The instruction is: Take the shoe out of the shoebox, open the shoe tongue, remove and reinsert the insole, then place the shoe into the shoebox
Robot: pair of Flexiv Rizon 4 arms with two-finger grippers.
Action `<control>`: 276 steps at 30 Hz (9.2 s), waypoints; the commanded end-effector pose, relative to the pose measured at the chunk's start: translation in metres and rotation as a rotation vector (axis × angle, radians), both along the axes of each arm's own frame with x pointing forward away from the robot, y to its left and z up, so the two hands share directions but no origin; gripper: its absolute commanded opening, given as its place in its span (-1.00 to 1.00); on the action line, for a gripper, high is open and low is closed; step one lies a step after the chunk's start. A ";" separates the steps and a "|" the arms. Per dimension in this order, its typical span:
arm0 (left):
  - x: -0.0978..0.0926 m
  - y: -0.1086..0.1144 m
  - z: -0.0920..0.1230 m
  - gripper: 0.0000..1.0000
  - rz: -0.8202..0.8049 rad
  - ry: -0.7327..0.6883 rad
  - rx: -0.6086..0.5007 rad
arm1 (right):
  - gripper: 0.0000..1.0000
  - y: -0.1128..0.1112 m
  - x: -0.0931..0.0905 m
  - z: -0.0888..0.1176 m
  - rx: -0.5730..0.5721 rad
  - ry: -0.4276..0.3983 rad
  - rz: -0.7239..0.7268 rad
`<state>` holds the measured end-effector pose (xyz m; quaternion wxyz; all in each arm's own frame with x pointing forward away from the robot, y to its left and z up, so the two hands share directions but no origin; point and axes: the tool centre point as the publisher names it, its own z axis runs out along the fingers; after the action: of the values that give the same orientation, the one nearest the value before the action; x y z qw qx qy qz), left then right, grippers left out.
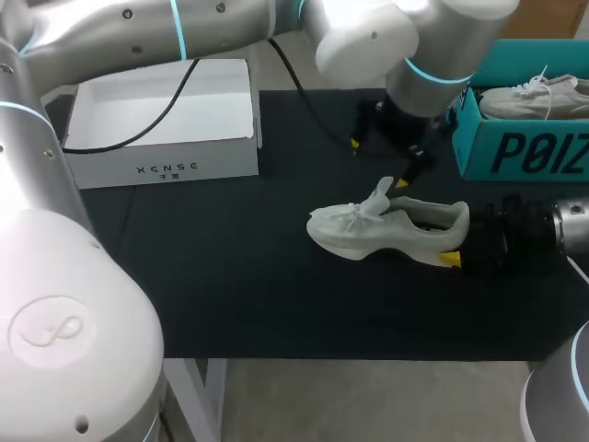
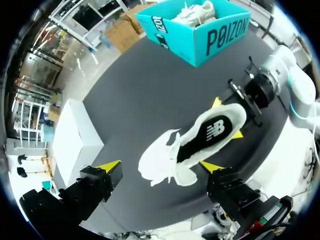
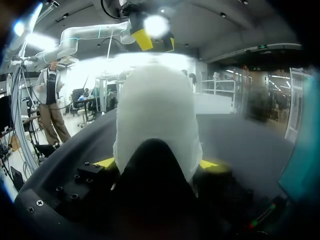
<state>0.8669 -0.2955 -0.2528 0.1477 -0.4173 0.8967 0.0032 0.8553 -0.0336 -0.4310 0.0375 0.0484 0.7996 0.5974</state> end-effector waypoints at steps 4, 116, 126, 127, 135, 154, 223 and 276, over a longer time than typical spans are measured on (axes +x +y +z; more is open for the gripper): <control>-0.001 0.005 0.000 1.00 -0.006 -0.014 -0.016 | -1.00 0.001 0.000 -0.003 -0.003 0.000 -0.001; -0.018 -0.062 -0.156 -1.00 -0.826 0.247 0.180 | -1.00 0.001 0.000 -0.003 -0.003 0.000 -0.001; -0.014 -0.073 -0.132 -1.00 -0.841 0.193 0.186 | -1.00 0.001 0.000 -0.003 -0.003 0.000 -0.001; -0.014 -0.074 -0.130 -1.00 -0.840 0.190 0.185 | -1.00 0.001 0.000 -0.003 -0.003 0.000 -0.001; -0.008 -0.074 -0.105 -1.00 -0.828 0.129 0.191 | -1.00 0.001 0.000 -0.003 -0.003 0.000 -0.001; -0.013 -0.061 -0.071 -1.00 -0.769 0.057 0.113 | -1.00 0.001 0.000 -0.003 -0.003 0.000 -0.001; -0.061 -0.092 0.180 -1.00 -0.862 -0.250 -0.829 | -1.00 0.001 0.000 -0.003 -0.003 0.000 -0.001; -0.046 0.044 0.226 -1.00 -0.798 -0.216 -1.268 | -1.00 0.001 0.000 -0.003 -0.003 0.000 -0.001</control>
<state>0.8229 -0.2537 -0.0315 -0.0437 -0.0624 0.7780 -0.6237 0.8550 -0.0340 -0.4310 0.0376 0.0485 0.7997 0.5973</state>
